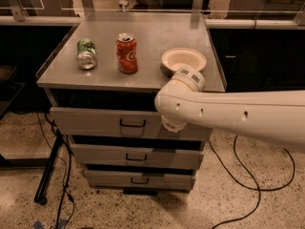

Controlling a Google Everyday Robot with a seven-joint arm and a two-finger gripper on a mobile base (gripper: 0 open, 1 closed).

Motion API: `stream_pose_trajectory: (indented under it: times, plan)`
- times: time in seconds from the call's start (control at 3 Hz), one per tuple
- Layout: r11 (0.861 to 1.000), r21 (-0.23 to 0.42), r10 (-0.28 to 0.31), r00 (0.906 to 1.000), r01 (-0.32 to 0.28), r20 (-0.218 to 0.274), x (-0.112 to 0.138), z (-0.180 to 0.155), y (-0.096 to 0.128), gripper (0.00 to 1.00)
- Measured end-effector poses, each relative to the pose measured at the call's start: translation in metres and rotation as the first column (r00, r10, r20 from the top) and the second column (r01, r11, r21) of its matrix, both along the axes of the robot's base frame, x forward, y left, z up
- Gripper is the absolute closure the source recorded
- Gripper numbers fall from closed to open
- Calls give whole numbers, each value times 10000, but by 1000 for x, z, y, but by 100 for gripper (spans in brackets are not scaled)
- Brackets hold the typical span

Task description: Close top drawer

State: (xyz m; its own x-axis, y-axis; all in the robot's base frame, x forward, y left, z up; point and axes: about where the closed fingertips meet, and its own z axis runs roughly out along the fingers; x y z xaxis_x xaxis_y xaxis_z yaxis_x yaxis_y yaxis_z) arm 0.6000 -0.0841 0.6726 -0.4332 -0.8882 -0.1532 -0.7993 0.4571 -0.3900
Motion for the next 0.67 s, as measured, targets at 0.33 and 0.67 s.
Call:
stream_pose_trajectory:
  times: [0.33, 0.67]
  plan:
    - [10000, 0, 0, 10000, 0, 0, 0, 0, 0, 35]
    - [10000, 0, 0, 10000, 0, 0, 0, 0, 0, 12]
